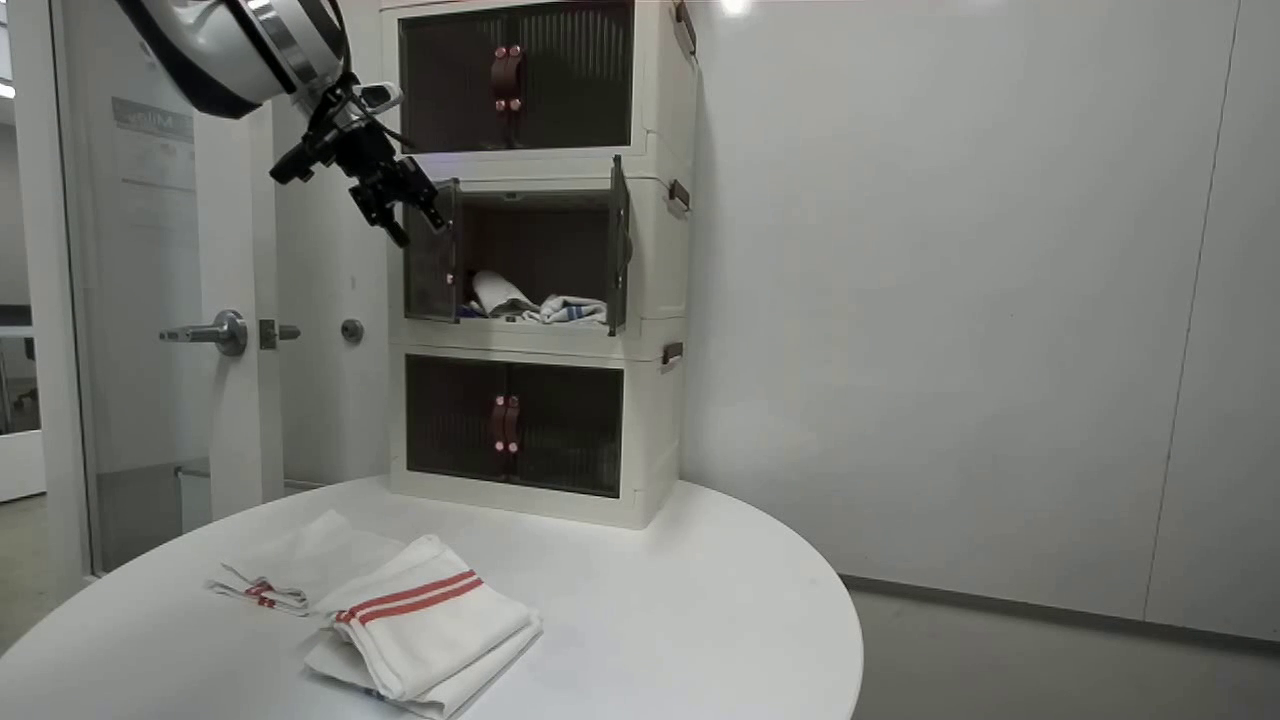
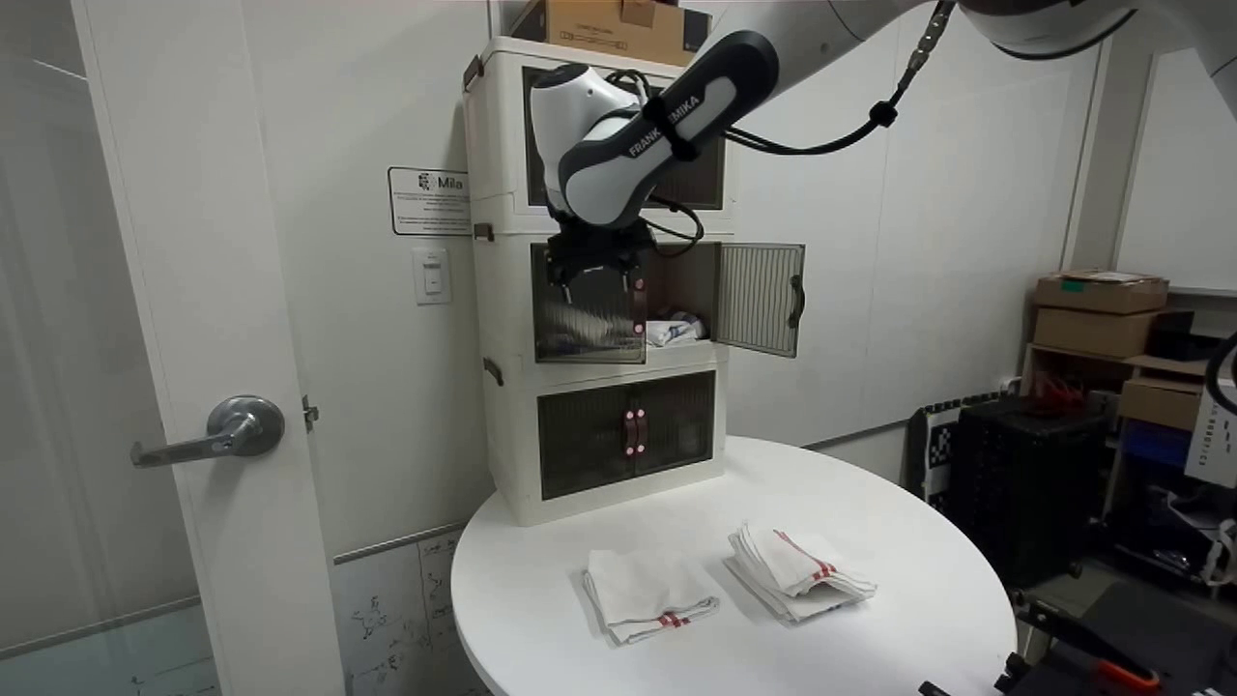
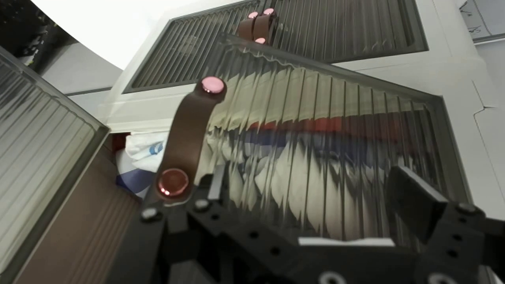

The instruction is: Close the left cabinet door of the middle shelf

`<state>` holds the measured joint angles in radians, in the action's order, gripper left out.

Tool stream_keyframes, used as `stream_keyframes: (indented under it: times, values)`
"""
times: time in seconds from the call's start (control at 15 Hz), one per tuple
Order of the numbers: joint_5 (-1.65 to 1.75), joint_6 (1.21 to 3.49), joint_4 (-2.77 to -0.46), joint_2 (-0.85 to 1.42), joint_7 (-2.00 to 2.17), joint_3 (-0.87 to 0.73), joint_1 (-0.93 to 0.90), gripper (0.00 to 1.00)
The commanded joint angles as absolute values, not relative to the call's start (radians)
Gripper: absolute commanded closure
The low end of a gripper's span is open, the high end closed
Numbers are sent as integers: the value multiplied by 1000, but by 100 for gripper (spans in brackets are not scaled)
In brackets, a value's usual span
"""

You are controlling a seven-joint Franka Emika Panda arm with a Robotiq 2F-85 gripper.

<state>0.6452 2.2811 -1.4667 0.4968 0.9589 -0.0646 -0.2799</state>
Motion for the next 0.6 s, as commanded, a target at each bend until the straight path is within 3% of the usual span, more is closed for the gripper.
stream_keyframes:
  times: [0.0, 0.53]
  values:
    - [643, 2282, -1464, 498, 946, -68, -281, 0]
    - [662, 2364, -1366, 544, 838, -99, -215, 0]
